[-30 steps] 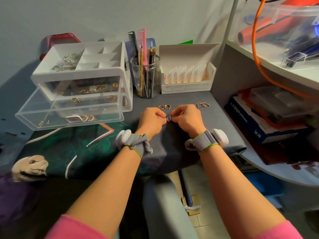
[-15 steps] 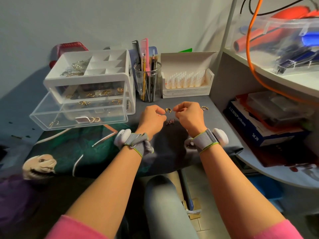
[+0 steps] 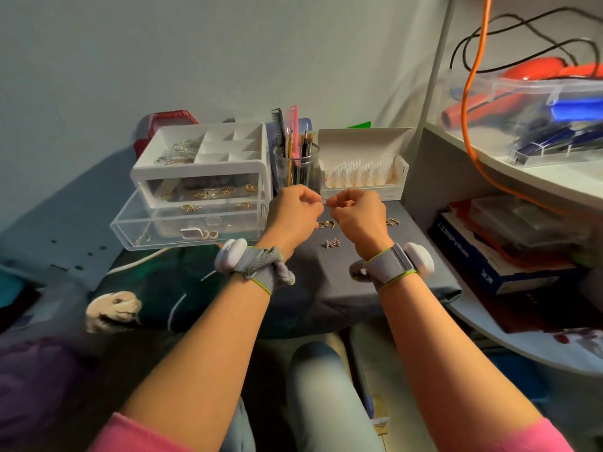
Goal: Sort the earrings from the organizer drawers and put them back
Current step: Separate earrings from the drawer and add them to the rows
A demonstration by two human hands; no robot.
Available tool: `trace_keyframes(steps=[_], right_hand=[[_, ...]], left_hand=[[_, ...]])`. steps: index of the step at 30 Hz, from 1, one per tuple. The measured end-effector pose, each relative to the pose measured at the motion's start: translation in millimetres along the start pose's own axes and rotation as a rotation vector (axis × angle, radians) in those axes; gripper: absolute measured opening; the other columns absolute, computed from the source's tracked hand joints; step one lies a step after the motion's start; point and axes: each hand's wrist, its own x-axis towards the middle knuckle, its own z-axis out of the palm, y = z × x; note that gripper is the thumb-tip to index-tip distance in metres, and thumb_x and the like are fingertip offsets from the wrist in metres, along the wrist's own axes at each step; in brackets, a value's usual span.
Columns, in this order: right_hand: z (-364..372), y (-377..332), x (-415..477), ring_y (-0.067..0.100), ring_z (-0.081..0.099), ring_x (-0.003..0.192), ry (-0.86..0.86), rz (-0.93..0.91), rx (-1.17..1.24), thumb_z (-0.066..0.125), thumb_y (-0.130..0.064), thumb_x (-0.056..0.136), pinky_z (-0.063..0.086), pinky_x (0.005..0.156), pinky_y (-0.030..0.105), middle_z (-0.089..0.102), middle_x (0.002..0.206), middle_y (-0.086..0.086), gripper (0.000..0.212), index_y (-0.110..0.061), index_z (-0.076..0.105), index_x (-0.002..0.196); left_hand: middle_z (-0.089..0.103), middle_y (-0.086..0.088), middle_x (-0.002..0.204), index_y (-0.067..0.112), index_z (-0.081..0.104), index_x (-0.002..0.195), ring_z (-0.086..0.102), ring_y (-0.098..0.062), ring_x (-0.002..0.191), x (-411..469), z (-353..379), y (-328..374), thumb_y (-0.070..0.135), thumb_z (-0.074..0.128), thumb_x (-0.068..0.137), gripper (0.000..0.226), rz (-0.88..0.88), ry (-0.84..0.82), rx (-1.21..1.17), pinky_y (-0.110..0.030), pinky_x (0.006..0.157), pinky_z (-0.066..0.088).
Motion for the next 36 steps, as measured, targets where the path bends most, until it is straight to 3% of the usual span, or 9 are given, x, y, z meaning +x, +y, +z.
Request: trace_keyframes(steps=[4, 8, 12, 16, 18, 21, 26, 30, 36], right_hand=[[12.2, -19.4, -6.7, 0.016, 0.059, 0.072, -0.037, -0.048, 0.02, 0.06, 0.001, 0.08, 0.05, 0.065, 0.028, 0.068, 0.081, 0.005, 0.023, -0.017, 0.073, 0.085], [24.9, -32.6, -11.2, 0.015, 0.054, 0.065, -0.047, -0.085, 0.043, 0.059, 0.002, 0.078, 0.043, 0.052, 0.022, 0.063, 0.071, 0.001, 0.024, -0.015, 0.074, 0.086], [41.6, -47.6, -15.8, 0.014, 0.052, 0.064, -0.073, -0.146, 0.052, 0.061, 0.001, 0.078, 0.04, 0.055, 0.023, 0.059, 0.064, -0.006, 0.021, -0.014, 0.075, 0.084], [59.8, -58.0, -20.0, 0.014, 0.054, 0.069, -0.078, -0.171, 0.052, 0.063, -0.002, 0.076, 0.043, 0.065, 0.026, 0.063, 0.069, -0.003, 0.023, -0.022, 0.074, 0.077], [68.7, -63.6, -23.9, 0.014, 0.054, 0.065, -0.101, -0.183, 0.058, 0.061, -0.002, 0.075, 0.043, 0.06, 0.023, 0.061, 0.065, -0.006, 0.025, -0.024, 0.072, 0.075], [77.3, -72.8, -33.2, 0.006, 0.05, 0.059, -0.135, -0.214, 0.018, 0.061, -0.002, 0.078, 0.037, 0.052, 0.018, 0.058, 0.064, -0.008, 0.021, -0.018, 0.074, 0.082], [92.8, -82.6, -44.7, 0.02, 0.064, 0.08, -0.146, -0.249, -0.053, 0.061, -0.004, 0.078, 0.053, 0.072, 0.031, 0.072, 0.084, 0.005, 0.02, -0.018, 0.074, 0.082], [105.2, -87.7, -50.8, 0.021, 0.067, 0.086, -0.153, -0.306, -0.129, 0.062, -0.006, 0.079, 0.055, 0.076, 0.032, 0.071, 0.083, 0.0, 0.019, -0.022, 0.072, 0.079], [117.6, -97.9, -47.7, 0.021, 0.066, 0.089, -0.212, -0.362, -0.239, 0.066, -0.011, 0.079, 0.055, 0.08, 0.034, 0.073, 0.09, 0.002, 0.014, -0.023, 0.072, 0.082]], left_hand=[[0.062, 0.001, 0.073, 0.018, 0.063, 0.088, 0.057, -0.011, 0.055, -4.8, -23.2, 2.1, 0.007, 0.058, 0.089, 0.011, 0.015, 0.046, -0.002, -0.019, 0.047, 0.038], [0.061, 0.002, 0.07, 0.017, 0.065, 0.087, 0.059, -0.011, 0.057, -7.7, -38.6, 0.7, 0.008, 0.059, 0.089, 0.011, 0.019, 0.086, 0.01, -0.021, 0.05, 0.043], [0.065, -0.001, 0.075, 0.018, 0.065, 0.088, 0.061, -0.013, 0.059, -10.2, -62.4, -2.5, 0.011, 0.059, 0.09, 0.01, 0.025, 0.128, 0.034, -0.021, 0.051, 0.043], [0.065, -0.003, 0.075, 0.015, 0.065, 0.091, 0.06, -0.013, 0.059, -11.7, -83.3, -4.4, 0.01, 0.057, 0.092, 0.01, 0.021, 0.161, 0.025, -0.021, 0.054, 0.041], [0.063, -0.002, 0.075, 0.015, 0.065, 0.089, 0.059, -0.013, 0.058, -14.1, -94.8, -6.9, 0.008, 0.056, 0.092, 0.012, 0.02, 0.178, 0.025, -0.019, 0.049, 0.039], [0.066, -0.004, 0.078, 0.016, 0.065, 0.088, 0.06, -0.013, 0.059, -18.0, -111.1, -13.6, 0.008, 0.057, 0.091, 0.012, 0.028, 0.223, 0.055, -0.021, 0.053, 0.044], [0.065, -0.004, 0.083, 0.012, 0.067, 0.096, 0.063, -0.017, 0.069, -24.6, -130.8, -22.5, 0.009, 0.057, 0.093, 0.011, 0.026, 0.277, 0.121, -0.024, 0.062, 0.05], [0.064, -0.002, 0.084, 0.013, 0.069, 0.096, 0.067, -0.025, 0.086, -27.6, -145.0, -31.3, 0.006, 0.058, 0.091, 0.014, 0.007, 0.331, 0.156, -0.038, 0.081, 0.058], [0.067, -0.005, 0.091, 0.012, 0.07, 0.099, 0.067, -0.025, 0.085, -28.7, -161.4, -36.6, 0.003, 0.059, 0.09, 0.017, -0.004, 0.346, 0.191, -0.031, 0.077, 0.055]])
